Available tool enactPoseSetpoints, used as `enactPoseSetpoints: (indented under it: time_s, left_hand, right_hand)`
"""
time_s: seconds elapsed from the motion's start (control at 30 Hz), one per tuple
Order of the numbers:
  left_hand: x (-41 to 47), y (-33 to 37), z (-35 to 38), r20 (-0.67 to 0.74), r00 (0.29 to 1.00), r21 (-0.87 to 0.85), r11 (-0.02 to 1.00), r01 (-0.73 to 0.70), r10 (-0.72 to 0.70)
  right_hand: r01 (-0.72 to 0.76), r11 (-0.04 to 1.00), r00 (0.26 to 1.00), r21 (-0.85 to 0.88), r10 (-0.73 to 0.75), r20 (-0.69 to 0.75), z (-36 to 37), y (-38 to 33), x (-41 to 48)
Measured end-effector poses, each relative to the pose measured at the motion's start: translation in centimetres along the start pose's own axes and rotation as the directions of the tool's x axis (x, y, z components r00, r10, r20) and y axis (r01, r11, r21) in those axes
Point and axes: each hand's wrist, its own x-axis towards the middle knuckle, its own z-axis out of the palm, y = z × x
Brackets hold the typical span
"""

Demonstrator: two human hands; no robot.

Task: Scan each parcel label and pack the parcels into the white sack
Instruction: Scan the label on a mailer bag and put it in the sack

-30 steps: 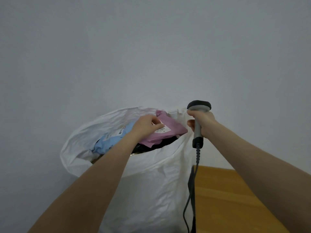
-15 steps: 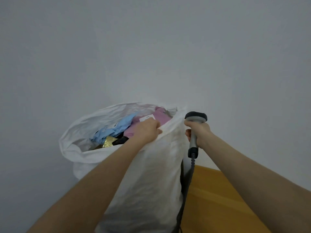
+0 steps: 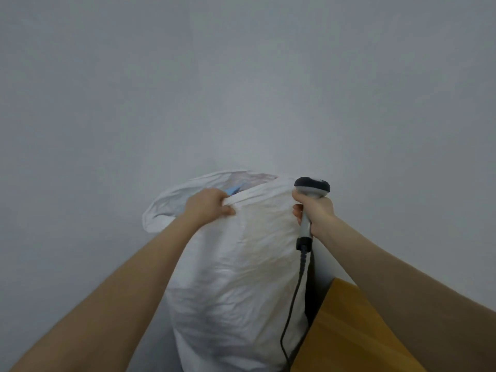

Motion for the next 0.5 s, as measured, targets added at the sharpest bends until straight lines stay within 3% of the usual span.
enactPoseSetpoints:
  time_s: [0.1, 0.33, 0.4, 0.5]
  left_hand:
    - [0.2, -0.1, -2.1, -0.097, 0.995, -0.114, 0.993, -0.026, 0.015]
    - [-0.1, 9.5, 1.6, -0.335, 0.888, -0.097, 0.926, -0.366, 0.316]
    - [-0.4, 12.1, 4.0, -0.324, 0.909, -0.267, 0.896, -0.354, 0.262]
    - [-0.7, 13.9, 8.0, -0.127, 0.981, -0.507, 0.841, -0.189, 0.144]
  right_hand:
    - [-0.009, 1.000, 1.000, 0.019, 0.009, 0.020, 0.4, 0.3, -0.5]
    - [-0.103, 0.985, 0.986, 0.137, 0.120, -0.118, -3.6, 0.3, -1.5]
    - [-0.128, 0.977, 0.974, 0.173, 0.156, -0.164, -5.3, 0.6, -2.0]
    - [-0.185, 0.951, 0.952, 0.248, 0.236, -0.196, -7.9, 1.9, -3.0]
